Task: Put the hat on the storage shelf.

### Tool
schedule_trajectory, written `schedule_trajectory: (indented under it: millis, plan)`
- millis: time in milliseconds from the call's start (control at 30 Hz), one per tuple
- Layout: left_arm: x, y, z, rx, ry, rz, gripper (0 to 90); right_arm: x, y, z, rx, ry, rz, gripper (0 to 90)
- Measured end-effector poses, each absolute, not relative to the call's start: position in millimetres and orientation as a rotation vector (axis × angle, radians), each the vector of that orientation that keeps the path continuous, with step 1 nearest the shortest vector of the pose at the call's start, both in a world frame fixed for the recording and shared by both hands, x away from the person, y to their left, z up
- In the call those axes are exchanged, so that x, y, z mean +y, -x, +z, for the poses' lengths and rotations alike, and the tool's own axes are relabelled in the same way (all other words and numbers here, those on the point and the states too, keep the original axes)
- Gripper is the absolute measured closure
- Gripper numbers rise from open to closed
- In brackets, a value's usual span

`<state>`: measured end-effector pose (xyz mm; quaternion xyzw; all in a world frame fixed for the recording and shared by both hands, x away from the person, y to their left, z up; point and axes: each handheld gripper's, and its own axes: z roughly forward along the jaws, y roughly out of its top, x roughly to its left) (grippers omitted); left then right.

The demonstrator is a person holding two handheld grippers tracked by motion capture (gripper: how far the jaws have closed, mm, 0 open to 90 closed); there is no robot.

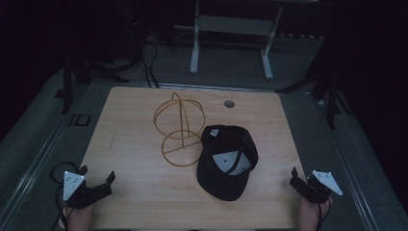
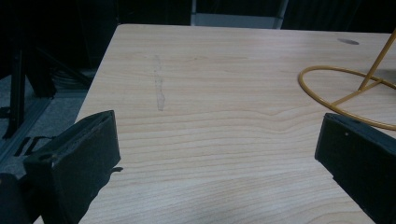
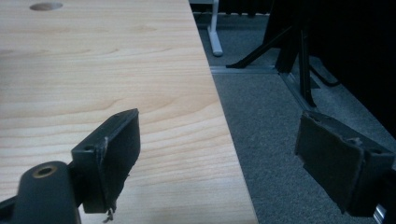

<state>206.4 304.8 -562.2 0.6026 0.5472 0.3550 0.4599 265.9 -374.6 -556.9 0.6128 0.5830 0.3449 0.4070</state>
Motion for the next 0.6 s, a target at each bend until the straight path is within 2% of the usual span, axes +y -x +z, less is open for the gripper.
schedule_trajectory:
  millis: [267, 600]
  plan:
    - [305, -205, -560, 1.341, -1.481, 0.879, 0.4, -375, -265, -551, 1.539, -1.578, 0.926, 13.5]
    - [304, -205, -560, 1.345, -1.483, 0.870, 0.4, -350, -265, -503, 1.655, -1.487, 1.038, 12.9]
